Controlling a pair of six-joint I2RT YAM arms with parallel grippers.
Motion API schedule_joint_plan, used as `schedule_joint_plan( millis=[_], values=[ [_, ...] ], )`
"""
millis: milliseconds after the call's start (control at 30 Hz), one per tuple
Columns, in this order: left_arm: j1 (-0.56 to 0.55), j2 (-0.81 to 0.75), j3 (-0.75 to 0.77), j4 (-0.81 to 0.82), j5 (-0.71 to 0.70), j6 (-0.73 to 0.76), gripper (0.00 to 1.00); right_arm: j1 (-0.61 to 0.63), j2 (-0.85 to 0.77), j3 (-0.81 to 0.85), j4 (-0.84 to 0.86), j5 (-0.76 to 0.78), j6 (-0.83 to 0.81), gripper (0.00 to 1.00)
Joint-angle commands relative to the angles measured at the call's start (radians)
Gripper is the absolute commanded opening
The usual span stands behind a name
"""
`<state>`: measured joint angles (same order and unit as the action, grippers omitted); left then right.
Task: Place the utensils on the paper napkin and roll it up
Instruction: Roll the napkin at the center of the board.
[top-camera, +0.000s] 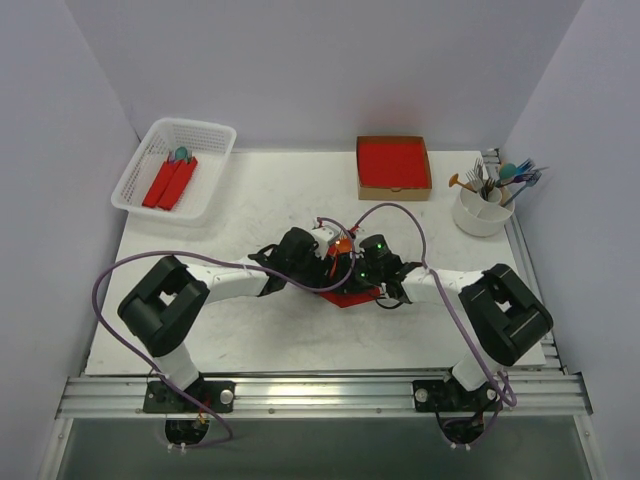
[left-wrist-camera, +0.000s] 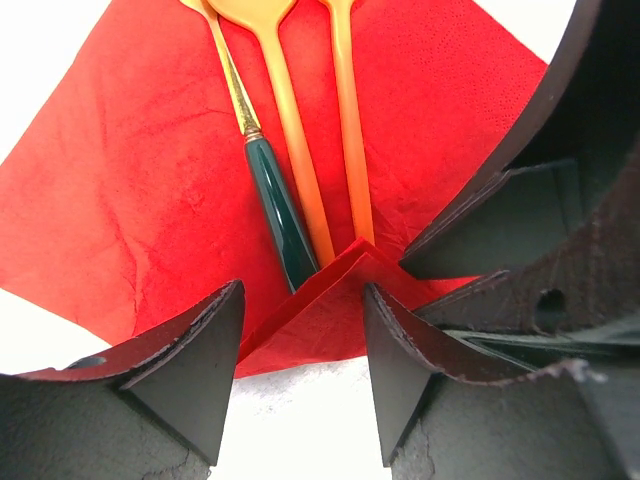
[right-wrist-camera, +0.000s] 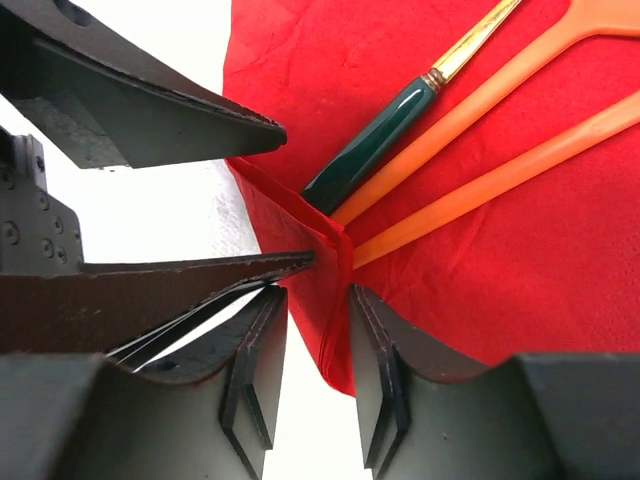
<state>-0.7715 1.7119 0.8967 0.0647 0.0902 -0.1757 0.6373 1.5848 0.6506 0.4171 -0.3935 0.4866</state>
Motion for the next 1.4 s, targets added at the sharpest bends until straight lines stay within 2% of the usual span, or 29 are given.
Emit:
schedule_joint_plan(
  millis=[0, 267, 833, 1367],
  values=[
    [-0.005, 0.002, 0.031, 0.05, 0.005, -0.002, 0.59, 0.009, 0.023, 0.004, 0.029, -0.008, 0.003, 0.3],
    [-0.003, -0.008, 0.03, 0.05, 0.005, -0.002, 0.59, 0.009, 0.046, 0.004, 0.019, 0.013, 0.013, 0.23],
    [-0.006, -0.172, -0.054, 0.018, -0.024, 0.025, 0.59, 0.007, 0.069, 0.027, 0.009, 0.033, 0.023, 0.22],
    [-0.048, -0.103, -0.07, 0.032, -0.041, -0.019, 0.55, 0.005, 0.061, 0.046, -0.012, 0.044, 0.033, 0.23]
  ],
)
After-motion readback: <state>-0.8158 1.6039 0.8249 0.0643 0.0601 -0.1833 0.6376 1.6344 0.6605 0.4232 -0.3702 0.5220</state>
